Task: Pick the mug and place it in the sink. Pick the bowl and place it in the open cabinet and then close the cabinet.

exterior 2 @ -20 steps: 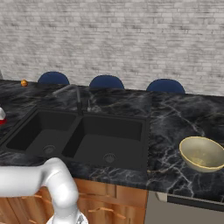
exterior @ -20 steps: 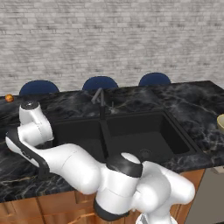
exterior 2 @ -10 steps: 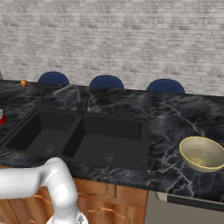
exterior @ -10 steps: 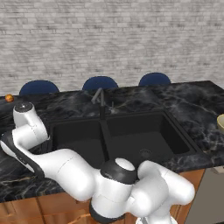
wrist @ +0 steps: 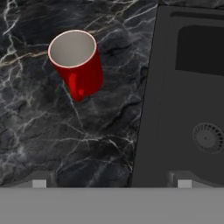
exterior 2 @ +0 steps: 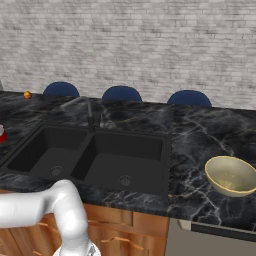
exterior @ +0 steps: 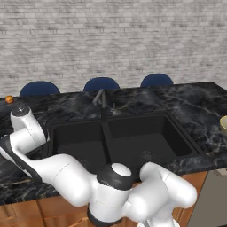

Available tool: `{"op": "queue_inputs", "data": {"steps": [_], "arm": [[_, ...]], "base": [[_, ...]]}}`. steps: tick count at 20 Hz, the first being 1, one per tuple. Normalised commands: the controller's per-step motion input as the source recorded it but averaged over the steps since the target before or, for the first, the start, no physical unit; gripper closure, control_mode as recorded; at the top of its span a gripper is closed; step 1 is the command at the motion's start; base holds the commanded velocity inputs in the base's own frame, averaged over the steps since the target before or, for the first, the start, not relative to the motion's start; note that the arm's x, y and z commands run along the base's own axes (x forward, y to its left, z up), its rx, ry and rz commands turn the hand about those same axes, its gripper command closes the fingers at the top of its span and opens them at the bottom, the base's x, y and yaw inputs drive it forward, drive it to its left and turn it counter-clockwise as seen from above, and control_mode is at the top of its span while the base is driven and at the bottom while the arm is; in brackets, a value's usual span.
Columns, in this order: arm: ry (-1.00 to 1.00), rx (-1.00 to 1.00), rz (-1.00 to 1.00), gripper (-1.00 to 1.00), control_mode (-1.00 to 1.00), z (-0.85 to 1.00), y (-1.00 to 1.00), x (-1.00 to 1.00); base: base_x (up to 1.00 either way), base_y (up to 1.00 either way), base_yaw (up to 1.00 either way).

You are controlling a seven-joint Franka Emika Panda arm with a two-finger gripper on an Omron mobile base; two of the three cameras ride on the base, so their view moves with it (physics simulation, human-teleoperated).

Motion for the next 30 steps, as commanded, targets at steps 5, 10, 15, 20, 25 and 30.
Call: {"op": "queue_inputs", "data": {"steps": [5,10,15,20,25,30], "arm": [[0.0,0.0,0.0,-1.0,-1.0,-0.05,0.07,0.14],[0.0,0.0,0.0,-1.0,-1.0,-0.13,0.18,0.17],[0.0,0.0,0.0,-1.0,-1.0,-0.16,0.24,0.24],[0.0,0.0,-0.01,-1.0,-1.0,-0.08,0.22,0.16],[0.0,0.0,-0.03,-1.0,-1.0,-0.04,0.19,0.13],[0.0,0.0,-0.03,-1.0,-1.0,-0.15,0.12,0.17]], "base": [[0.0,0.0,0.0],[0.0,0.0,0.0],[0.0,0.0,0.0],[0.0,0.0,0.0],[0.0,0.0,0.0],[0.0,0.0,0.0]]}}
